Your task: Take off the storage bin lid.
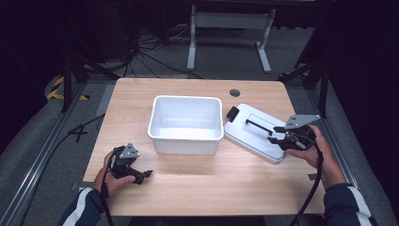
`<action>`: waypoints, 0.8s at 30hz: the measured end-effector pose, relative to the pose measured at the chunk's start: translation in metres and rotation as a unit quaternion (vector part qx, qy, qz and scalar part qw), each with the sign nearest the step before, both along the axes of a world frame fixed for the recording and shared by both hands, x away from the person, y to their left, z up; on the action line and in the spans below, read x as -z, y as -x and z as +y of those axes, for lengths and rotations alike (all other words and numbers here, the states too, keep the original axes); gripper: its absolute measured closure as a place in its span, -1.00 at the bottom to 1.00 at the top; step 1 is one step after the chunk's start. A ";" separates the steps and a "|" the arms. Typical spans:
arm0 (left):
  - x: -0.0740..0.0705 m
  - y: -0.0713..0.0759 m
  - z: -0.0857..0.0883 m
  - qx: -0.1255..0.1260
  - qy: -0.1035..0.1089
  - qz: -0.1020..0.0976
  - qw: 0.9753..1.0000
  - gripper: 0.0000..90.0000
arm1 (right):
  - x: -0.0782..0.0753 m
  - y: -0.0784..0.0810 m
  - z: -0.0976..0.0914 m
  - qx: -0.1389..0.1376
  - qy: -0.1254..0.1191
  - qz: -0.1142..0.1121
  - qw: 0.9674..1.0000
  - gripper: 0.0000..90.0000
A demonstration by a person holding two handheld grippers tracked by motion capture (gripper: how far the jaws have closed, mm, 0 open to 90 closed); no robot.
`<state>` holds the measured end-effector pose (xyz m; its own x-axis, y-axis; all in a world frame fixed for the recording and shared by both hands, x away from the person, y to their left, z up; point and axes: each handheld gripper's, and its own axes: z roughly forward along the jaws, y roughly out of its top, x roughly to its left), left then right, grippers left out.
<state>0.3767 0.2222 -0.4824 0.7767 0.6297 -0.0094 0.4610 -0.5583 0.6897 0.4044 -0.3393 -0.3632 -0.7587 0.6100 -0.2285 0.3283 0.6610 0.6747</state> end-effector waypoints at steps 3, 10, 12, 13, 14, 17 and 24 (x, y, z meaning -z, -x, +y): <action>0.000 0.000 0.000 -0.001 0.000 0.000 1.000 -0.99 | 0.002 0.008 -0.006 0.004 -0.005 -0.005 1.000 0.07; 0.000 0.000 0.000 0.000 0.000 0.000 1.000 -0.99 | 0.009 0.030 -0.018 0.006 -0.013 -0.016 1.000 -0.01; 0.000 0.000 0.000 0.000 0.000 0.000 1.000 -0.99 | 0.011 0.035 -0.020 0.006 -0.013 -0.021 1.000 -0.02; 0.000 0.000 0.000 0.000 0.000 0.000 1.000 -1.00 | 0.012 0.038 -0.021 0.006 -0.014 -0.019 1.000 -0.03; 0.000 0.000 0.000 0.000 0.001 0.000 1.000 -1.00 | 0.013 0.041 -0.022 0.006 -0.015 -0.020 1.000 -0.03; 0.000 0.000 0.000 -0.001 0.000 0.000 1.000 -0.99 | 0.018 0.047 -0.024 0.006 -0.013 -0.026 1.000 -0.07; 0.000 0.000 0.000 0.000 0.001 0.000 1.000 -0.99 | 0.040 0.058 -0.033 0.015 -0.021 -0.018 1.000 -0.14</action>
